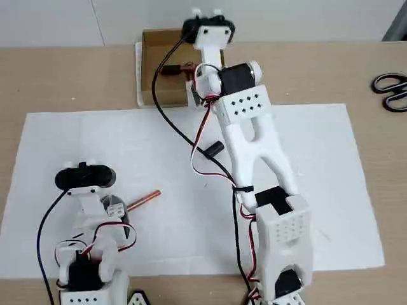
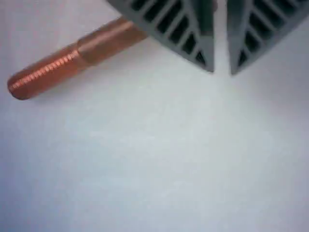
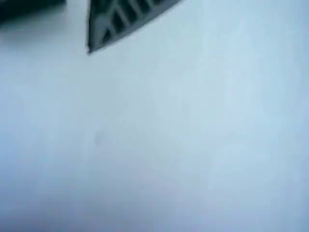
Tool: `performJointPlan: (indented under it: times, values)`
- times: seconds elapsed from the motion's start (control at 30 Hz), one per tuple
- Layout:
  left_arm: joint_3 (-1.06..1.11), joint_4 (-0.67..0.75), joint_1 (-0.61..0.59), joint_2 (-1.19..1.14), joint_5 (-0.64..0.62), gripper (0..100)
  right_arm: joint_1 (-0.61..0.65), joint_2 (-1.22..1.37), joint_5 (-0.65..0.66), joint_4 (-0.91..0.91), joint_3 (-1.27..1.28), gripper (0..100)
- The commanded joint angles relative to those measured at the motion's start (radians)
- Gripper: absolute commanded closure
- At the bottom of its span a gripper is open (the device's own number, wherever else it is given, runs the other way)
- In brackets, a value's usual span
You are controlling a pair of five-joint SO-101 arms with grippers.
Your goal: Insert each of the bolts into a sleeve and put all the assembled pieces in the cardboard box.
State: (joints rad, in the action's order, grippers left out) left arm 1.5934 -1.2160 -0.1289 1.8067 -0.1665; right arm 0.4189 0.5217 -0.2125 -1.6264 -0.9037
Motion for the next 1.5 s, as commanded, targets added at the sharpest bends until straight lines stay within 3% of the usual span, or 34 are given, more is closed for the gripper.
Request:
performJointPlan:
  times: [0.0, 0.17, 0.4, 0.87, 1.17, 1.47]
  values:
    - [-0.002, 0.025, -0.005, 0.006, -0.023, 99, -0.019, -0.070, -0.041, -0.053, -0.051, 77.9]
    - [-0.005, 0.048, -0.005, 0.006, -0.069, 99, -0.012, -0.108, -0.066, -0.056, -0.040, 77.9]
    - [-0.005, 0.052, -0.005, 0.006, -0.092, 99, -0.002, -0.205, -0.342, -0.051, 0.190, 77.9]
    - [-0.005, 0.052, -0.005, 0.006, -0.092, 99, -0.008, -0.282, -0.618, -0.048, 0.416, 77.9]
    - [-0.004, 0.052, -0.005, 0.006, -0.092, 99, -0.005, -0.188, -0.640, -0.047, 0.417, 77.9]
    - [-0.004, 0.052, -0.005, 0.006, -0.092, 99, -0.001, -0.005, -0.761, -0.021, 0.413, 77.9]
